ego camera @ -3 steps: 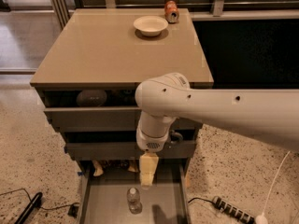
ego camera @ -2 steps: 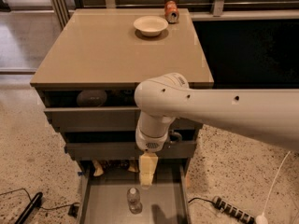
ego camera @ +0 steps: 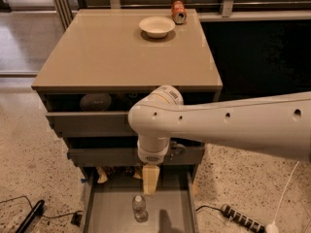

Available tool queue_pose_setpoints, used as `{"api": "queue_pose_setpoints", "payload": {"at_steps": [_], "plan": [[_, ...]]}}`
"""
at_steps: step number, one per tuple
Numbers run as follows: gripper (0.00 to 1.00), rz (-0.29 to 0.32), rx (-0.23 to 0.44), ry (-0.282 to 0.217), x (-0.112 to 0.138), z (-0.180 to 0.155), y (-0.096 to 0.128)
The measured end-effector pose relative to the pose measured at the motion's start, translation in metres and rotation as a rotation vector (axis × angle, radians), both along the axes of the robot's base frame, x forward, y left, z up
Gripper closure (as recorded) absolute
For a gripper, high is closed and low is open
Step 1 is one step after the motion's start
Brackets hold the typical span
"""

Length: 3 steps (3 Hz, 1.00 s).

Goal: Pick water bottle from bottom drawer and place on counter

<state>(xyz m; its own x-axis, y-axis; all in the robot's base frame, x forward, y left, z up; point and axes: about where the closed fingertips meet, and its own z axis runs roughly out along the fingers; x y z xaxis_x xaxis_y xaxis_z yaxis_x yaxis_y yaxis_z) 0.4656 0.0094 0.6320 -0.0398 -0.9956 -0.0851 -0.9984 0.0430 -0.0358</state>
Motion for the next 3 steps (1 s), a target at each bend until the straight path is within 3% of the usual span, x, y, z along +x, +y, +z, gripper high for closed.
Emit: {"api": "queue_pose_setpoints", "payload": {"at_steps": [2, 3], "plan": [[0.0, -0.008, 0.034, 0.016, 0.001, -0.008, 0.001], [0.0, 0.002, 0.043, 0.057, -0.005, -0.034, 0.006]]}}
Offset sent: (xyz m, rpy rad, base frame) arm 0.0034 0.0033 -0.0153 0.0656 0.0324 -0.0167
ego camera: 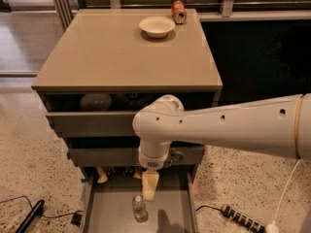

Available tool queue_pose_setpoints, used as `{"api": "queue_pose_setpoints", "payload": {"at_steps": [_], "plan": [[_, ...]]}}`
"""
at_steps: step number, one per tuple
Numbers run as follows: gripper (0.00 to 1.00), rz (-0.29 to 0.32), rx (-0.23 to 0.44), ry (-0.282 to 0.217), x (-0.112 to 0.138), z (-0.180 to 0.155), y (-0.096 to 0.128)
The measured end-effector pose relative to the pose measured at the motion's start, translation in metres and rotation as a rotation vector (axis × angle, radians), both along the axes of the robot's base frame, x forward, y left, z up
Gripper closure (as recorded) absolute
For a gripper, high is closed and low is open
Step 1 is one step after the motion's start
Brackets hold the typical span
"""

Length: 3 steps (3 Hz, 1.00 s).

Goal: Pick water bottle from bottom drawer and place on counter

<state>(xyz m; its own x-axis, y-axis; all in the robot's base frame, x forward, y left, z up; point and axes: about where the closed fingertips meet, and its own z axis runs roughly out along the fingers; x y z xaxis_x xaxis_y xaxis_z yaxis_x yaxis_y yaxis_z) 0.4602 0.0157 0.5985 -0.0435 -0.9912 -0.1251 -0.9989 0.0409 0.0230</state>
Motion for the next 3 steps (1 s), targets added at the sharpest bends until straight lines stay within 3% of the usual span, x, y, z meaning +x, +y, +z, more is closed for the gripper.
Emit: {"api": "queue_pose_setpoints", "payload": {"at_steps": [3], "plan": [[0.0, 0.061, -0.038, 0.135, -0.032, -0.088, 0.016]]}}
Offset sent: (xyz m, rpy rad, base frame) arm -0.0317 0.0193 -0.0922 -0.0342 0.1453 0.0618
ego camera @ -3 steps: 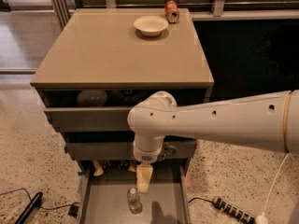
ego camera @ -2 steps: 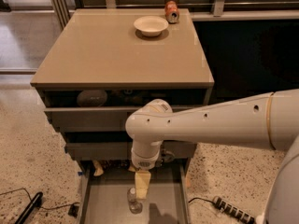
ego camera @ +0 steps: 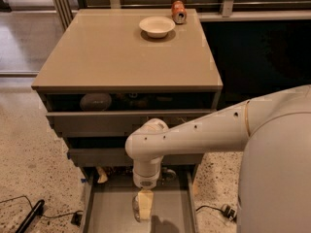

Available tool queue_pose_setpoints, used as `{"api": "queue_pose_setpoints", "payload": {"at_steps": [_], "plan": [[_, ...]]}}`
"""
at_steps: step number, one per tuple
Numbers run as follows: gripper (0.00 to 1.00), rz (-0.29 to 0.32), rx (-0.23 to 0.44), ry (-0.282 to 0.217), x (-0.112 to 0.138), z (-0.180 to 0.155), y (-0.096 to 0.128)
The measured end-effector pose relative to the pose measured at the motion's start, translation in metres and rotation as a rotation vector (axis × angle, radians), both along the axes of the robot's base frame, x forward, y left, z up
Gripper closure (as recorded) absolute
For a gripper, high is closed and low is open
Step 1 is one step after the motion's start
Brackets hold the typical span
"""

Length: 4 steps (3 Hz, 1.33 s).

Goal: Pick water bottle from bottom drawer and place on counter

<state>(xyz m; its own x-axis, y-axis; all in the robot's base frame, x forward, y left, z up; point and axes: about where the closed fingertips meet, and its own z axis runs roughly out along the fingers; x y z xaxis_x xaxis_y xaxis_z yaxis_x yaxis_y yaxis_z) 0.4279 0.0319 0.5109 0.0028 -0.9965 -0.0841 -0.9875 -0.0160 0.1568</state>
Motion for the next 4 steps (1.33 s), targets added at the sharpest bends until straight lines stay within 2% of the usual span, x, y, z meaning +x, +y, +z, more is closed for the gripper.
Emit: {"api": "queue_pose_setpoints", "payload": {"at_steps": [1, 2, 3, 4], "plan": [[0.0, 0.0, 0.0, 0.0, 0.0, 0.0, 0.0], [0.0, -0.021, 0.023, -0.014, 0.017, -0.013, 0.007], [0.0, -0.068, 0.033, -0.045, 0.067, -0.037, 0.023], [0.0, -0.068, 0.033, -0.043, 0.067, -0.038, 0.023]]}}
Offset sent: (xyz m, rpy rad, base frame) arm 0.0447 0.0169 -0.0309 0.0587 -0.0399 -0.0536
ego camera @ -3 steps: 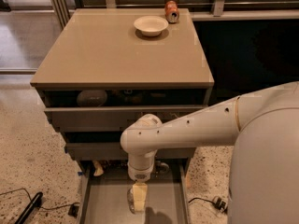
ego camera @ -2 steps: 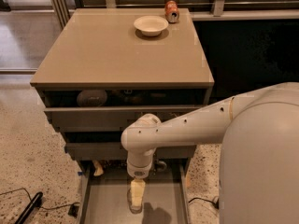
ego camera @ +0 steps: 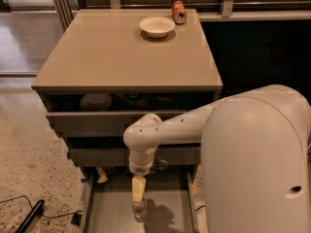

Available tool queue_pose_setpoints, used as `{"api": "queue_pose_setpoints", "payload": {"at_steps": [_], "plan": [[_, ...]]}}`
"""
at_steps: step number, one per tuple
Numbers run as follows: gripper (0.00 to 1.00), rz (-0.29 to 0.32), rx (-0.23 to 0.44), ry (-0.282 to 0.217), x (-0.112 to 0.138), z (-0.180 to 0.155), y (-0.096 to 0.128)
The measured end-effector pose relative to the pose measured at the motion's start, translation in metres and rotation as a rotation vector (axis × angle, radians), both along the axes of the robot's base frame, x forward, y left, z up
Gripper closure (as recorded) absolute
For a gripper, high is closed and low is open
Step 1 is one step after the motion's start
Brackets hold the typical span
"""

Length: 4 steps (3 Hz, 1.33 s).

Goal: Pick water bottle from bottom drawer and place on counter

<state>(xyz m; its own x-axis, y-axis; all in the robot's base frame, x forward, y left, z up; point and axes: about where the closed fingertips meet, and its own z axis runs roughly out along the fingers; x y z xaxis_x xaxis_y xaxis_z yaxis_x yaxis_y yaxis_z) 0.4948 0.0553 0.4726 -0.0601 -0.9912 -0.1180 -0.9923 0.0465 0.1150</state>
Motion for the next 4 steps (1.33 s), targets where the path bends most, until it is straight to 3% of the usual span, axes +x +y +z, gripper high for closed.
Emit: {"api": "queue_pose_setpoints", "payload": {"at_steps": [1, 2, 3, 4], "plan": [[0.0, 0.008, 0.006, 0.035, -0.005, -0.019, 0.003], [0.0, 0.033, -0.001, 0.11, -0.023, -0.065, 0.008], [0.0, 0.033, -0.001, 0.11, -0.023, -0.065, 0.008], [0.0, 0.01, -0.014, 0.053, -0.02, -0.069, 0.01]]}}
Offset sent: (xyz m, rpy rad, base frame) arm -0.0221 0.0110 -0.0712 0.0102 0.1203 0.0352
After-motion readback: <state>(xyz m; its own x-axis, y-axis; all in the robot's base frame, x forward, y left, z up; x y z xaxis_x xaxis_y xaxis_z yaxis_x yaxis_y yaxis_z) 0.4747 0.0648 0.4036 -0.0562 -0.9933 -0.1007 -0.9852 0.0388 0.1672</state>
